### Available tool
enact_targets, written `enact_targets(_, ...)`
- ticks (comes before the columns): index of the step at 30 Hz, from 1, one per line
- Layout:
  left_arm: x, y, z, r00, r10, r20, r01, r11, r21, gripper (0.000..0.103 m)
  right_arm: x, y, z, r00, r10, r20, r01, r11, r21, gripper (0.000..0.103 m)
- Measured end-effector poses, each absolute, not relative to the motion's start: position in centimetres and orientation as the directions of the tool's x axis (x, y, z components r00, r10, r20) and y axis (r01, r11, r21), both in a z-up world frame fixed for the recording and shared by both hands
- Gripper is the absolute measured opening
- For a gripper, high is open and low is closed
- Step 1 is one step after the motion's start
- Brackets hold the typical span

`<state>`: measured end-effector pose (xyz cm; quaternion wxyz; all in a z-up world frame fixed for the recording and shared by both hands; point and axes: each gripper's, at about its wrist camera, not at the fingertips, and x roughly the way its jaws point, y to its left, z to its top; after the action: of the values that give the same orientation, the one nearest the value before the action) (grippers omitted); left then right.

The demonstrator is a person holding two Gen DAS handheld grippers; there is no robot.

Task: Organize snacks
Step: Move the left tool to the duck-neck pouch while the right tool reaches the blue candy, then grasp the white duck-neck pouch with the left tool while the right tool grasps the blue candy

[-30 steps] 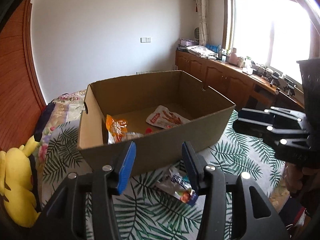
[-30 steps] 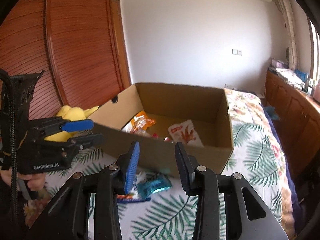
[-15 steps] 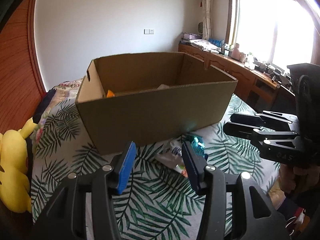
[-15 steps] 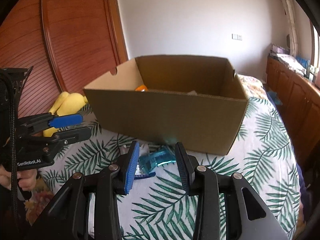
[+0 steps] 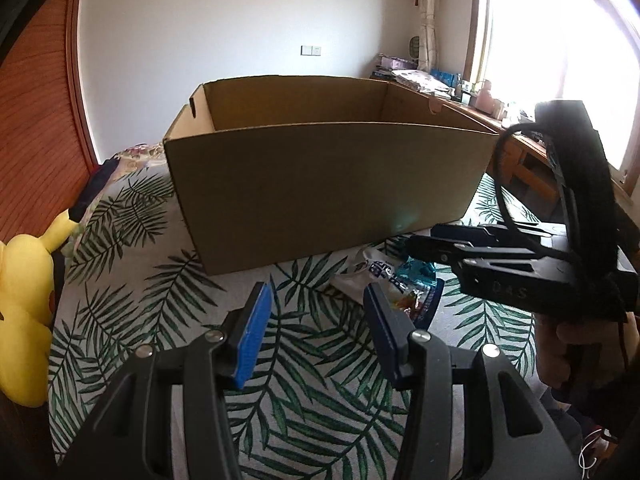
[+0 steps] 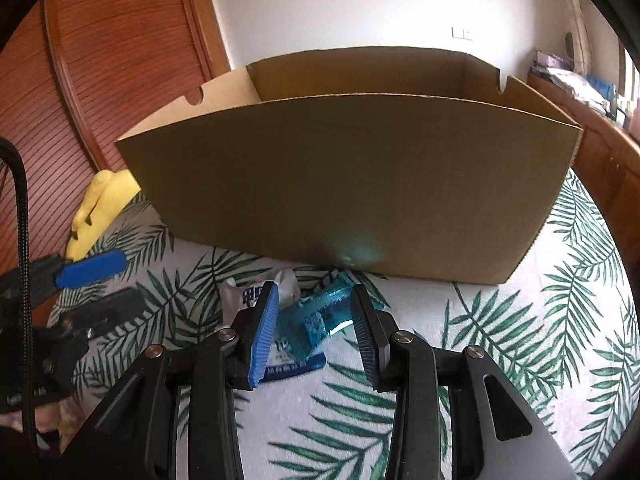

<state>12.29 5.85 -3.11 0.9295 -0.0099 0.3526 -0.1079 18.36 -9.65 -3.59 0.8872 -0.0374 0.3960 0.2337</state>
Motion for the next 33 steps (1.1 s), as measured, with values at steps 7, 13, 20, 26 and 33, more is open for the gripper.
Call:
enact_targets(7,12.3,5.9,-3.4,0.729,-0.207,-0.652,0.188,0.977,-0.1,0.048,19.6,-8.9,-5.2,0.543,0.339,-0.768,-0.418,0.903,0.103,0.041)
enact_targets(13,12.6,5.7,-3.8,0.725,-0.21,-0.655,0.187,0.977,-0.106,0.048,19.4,-9.4,-5.6,0.529,0.341,-0.777,-0.427,0.898,0.103,0.034)
enact_targets(20,13.3,4.4,-4.5,0.709,-0.233,-0.665,0.19,0.972,-0.138,0.049,17.7,-11.3,-4.7,0.524,0.367,-0.768,-0.469,0.878,0.099,0.014)
enact_targets(26,14.6,2.2,-4.8,0.69,-0.247,-0.681,0.208,0.968,-0.14,0.049,16.7,-13.4,-4.6,0.495,0.397,-0.773,-0.488,0.863,0.131,0.017)
enact_targets(33,15.8,0.7,-5.2,0.675,-0.232,-0.701,0.215,0.97,-0.113,0.05,15.9,-13.0,-5.0,0.499,0.381,-0.779,-0.509,0.856,0.093,0.03)
